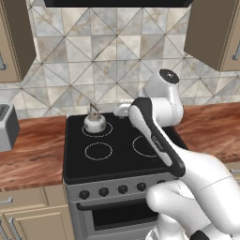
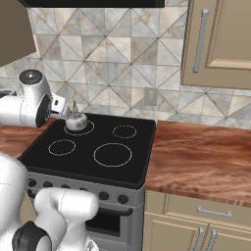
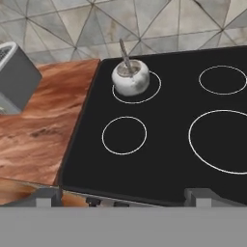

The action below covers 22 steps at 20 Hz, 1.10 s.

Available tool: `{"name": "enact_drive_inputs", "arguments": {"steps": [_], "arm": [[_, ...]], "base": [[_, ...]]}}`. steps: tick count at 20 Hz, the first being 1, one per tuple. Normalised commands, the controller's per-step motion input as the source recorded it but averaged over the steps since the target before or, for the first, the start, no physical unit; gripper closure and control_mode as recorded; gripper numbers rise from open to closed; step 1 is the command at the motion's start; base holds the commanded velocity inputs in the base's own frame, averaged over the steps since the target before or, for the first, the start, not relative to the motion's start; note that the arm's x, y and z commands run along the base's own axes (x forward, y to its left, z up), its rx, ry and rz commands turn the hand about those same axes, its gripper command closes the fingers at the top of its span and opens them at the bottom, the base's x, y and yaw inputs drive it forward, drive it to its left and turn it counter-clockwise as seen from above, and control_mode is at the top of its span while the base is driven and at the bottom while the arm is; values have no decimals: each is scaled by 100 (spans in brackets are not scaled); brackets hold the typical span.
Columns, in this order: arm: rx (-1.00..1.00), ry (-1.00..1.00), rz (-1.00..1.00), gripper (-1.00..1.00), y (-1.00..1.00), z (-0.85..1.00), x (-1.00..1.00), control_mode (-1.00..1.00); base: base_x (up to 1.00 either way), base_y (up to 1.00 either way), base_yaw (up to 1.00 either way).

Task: The kettle is done boiling. Turn off the stove, then wait for 300 timesteps before moving the kettle to the dining table.

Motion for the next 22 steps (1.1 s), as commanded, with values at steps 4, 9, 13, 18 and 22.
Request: {"name": "enact_drive_inputs", "arguments": {"steps": [4, 9, 13, 18, 22], "arm": [[-7, 4, 0, -100, 0, -10, 41, -100], [-8, 1, 0, -100, 0, -16, 41, -100], [-4, 0, 0, -100, 5, -18, 38, -100], [0, 0, 6, -100, 14, -16, 29, -100], [0, 0, 8, -100, 13, -13, 26, -100]], "base": [[0, 0, 0], [0, 0, 0], [0, 0, 0], [0, 0, 0], [0, 0, 0]]}}
